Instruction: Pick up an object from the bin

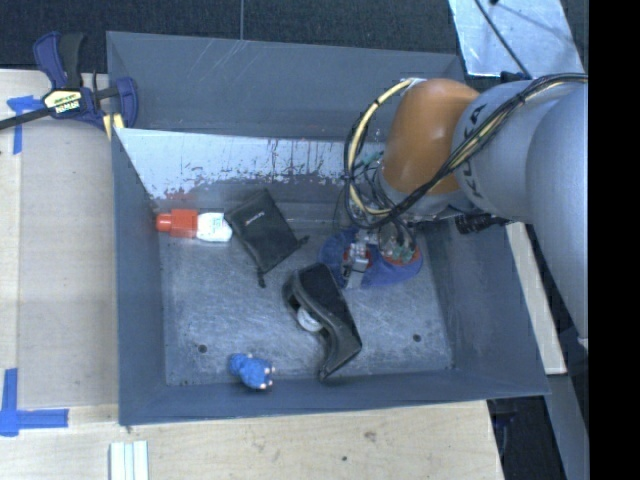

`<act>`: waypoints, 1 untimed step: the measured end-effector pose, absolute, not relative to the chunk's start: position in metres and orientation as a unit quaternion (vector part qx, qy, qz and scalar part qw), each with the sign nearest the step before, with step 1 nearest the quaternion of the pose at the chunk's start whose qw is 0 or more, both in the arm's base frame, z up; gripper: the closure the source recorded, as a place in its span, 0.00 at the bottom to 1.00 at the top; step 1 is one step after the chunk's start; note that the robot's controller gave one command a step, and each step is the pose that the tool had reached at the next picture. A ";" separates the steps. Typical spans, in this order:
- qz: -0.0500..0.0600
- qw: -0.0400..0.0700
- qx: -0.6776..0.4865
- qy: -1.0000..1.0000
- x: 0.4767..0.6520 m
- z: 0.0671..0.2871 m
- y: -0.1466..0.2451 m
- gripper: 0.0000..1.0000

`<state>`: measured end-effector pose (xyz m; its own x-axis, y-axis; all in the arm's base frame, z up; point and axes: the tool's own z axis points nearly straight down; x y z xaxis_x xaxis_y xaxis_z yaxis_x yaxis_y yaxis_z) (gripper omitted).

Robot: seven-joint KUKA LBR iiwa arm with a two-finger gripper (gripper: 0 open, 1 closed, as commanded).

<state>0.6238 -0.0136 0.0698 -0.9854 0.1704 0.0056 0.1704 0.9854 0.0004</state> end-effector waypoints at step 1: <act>-0.001 0.002 -0.083 -0.997 0.624 0.071 -0.013 0.00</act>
Offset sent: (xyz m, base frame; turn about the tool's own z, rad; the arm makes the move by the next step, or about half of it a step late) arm 0.0000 0.0000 0.0000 0.0000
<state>0.6243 -0.0133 0.0708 -0.9862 0.1657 0.0048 0.1657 0.9862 0.0010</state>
